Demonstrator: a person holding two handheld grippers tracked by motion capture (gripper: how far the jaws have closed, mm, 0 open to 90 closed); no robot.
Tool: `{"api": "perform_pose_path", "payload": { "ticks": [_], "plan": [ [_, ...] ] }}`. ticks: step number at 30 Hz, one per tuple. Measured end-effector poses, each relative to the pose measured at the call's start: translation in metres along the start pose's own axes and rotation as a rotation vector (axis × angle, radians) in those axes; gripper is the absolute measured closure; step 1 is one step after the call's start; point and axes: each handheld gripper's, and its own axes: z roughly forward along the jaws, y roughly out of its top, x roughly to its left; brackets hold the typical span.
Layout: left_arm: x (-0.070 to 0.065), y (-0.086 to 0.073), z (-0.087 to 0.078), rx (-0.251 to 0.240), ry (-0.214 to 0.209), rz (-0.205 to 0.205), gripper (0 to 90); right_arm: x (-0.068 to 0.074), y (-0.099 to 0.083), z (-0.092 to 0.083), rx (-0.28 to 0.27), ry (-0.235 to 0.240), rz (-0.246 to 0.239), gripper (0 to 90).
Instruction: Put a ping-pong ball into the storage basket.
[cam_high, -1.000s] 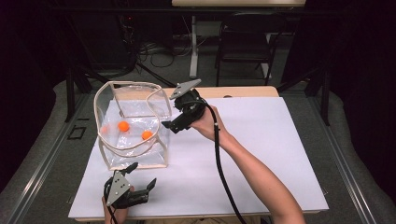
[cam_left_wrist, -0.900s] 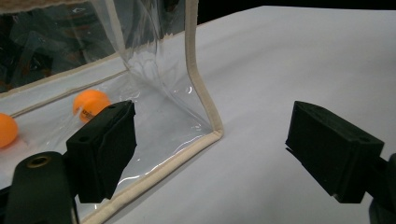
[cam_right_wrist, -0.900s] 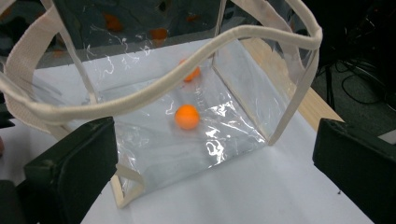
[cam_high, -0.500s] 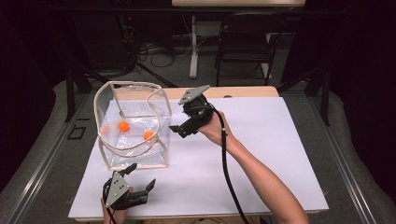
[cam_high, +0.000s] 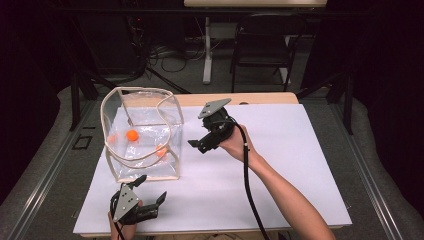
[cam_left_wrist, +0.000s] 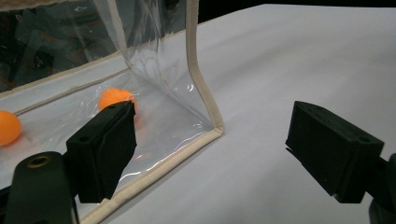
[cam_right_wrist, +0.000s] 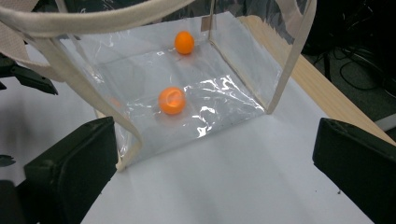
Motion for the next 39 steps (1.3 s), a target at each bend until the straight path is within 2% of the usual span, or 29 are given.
{"api": "perform_pose_path", "payload": {
  "ticks": [18,39],
  "plan": [
    [0.001,0.000,-0.001,-0.004,0.003,-0.003,15.6,0.006,-0.020,-0.001,0.022,0.003,0.003,0.0],
    [-0.001,0.000,0.000,0.000,0.000,0.001,15.6,0.014,-0.047,-0.011,0.041,0.004,0.002,0.0]
  ]
}}
